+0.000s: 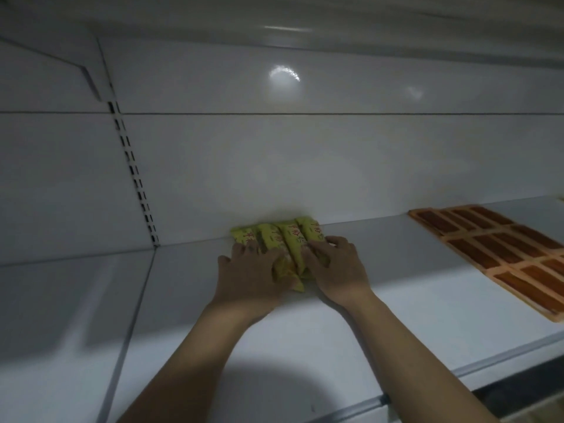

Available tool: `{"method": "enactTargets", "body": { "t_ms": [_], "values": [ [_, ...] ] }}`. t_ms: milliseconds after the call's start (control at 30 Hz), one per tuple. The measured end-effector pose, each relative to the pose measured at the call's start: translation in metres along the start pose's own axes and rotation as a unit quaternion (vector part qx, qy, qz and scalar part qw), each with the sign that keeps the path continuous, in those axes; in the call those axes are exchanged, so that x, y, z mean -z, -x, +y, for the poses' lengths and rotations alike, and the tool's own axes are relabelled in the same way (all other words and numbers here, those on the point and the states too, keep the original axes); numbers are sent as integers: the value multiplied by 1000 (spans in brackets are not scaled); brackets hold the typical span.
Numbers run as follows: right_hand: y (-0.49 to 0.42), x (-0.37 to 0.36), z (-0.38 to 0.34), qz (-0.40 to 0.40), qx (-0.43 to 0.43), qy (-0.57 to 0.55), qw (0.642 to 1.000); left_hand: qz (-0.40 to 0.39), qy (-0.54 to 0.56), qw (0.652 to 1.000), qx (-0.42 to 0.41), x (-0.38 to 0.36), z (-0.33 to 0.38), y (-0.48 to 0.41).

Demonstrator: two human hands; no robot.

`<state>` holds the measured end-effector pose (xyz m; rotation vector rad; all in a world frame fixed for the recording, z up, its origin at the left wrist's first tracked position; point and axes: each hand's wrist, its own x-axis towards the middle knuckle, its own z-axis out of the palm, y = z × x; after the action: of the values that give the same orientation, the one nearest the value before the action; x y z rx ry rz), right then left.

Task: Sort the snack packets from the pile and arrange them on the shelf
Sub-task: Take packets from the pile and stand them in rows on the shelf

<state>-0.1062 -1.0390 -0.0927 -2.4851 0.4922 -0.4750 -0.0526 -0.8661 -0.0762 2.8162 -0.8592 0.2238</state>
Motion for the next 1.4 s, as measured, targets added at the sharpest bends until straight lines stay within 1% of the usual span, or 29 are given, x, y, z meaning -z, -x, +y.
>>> {"method": "enactTargets", "body": {
  "t_ms": [67,200,400,533,667,733,833,967,1033,1167,1300,1400],
  "values": [
    [2,-4,-3,-6,16,-1,1000,-6,-3,1000,12,3,-7,0],
    [6,-7,-9,14,27,12,999,-35,28,999,17,3,-11,2],
    [15,-6,-24,-39,28,17,999,-6,23,1000,19,5,-25,13],
    [11,-8,-43,-69,-8,44,997,35,52,998,22,-6,-31,24],
    [20,-28,-53,-21,-27,61,998,52,45,998,17,-10,-35,27],
    [22,-30,-52,-13,-18,63,998,60,35,998,10,-10,-37,28],
    [21,-25,-52,-3,11,99,995,66,28,997,8,-12,-39,30],
    [20,-28,-59,5,52,185,981,68,85,994,9,-10,-43,33],
    [23,-31,-59,4,71,205,976,58,109,992,11,-11,-47,36],
    [32,-34,-53,-40,70,150,985,52,125,990,25,-9,-58,40],
    [37,-37,-54,-41,73,166,983,41,106,993,22,-6,-59,41],
    [41,-39,-56,-21,83,155,984,38,92,995,22,-4,-59,43]
  ]
}}
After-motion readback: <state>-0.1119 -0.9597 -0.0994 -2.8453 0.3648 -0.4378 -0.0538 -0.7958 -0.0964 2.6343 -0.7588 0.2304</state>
